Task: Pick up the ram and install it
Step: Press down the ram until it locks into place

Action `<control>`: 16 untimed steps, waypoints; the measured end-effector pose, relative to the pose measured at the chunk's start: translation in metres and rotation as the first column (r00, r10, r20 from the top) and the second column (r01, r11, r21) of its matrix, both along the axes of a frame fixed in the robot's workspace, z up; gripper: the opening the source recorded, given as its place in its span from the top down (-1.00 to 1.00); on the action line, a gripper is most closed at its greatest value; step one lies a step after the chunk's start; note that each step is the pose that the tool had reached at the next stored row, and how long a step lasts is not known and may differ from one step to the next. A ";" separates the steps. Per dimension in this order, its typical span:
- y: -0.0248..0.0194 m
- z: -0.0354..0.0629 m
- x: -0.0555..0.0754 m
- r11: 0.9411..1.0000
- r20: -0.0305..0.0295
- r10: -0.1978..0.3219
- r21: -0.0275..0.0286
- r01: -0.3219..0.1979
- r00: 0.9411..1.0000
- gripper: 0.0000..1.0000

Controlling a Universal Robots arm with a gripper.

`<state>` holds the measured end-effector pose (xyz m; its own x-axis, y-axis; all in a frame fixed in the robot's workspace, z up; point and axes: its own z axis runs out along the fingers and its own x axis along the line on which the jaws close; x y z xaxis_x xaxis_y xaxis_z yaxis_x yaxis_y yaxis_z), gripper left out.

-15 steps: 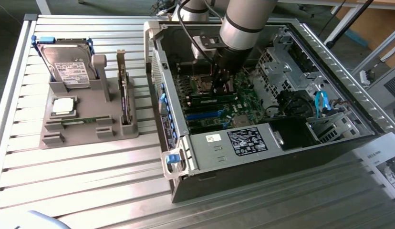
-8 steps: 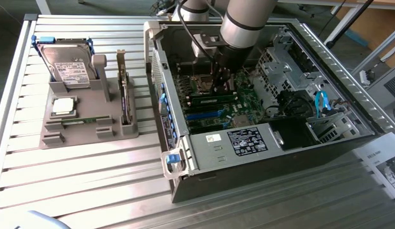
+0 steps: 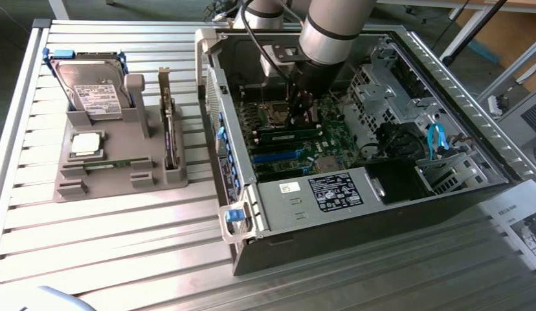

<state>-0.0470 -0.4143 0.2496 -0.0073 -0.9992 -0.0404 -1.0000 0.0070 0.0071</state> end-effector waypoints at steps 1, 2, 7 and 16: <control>0.0000 0.0001 -0.001 1.000 0.000 0.000 0.000 0.000 1.000 0.80; 0.0000 0.0001 -0.002 1.000 0.000 0.000 0.000 0.000 1.000 0.80; 0.0000 0.0000 -0.013 1.000 0.000 0.000 0.000 0.000 1.000 0.80; 0.0000 0.0000 -0.032 1.000 0.000 0.000 0.000 0.000 1.000 0.80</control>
<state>-0.0791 -0.4143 0.2496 -0.0074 -0.9992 -0.0404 -0.9999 0.0072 0.0072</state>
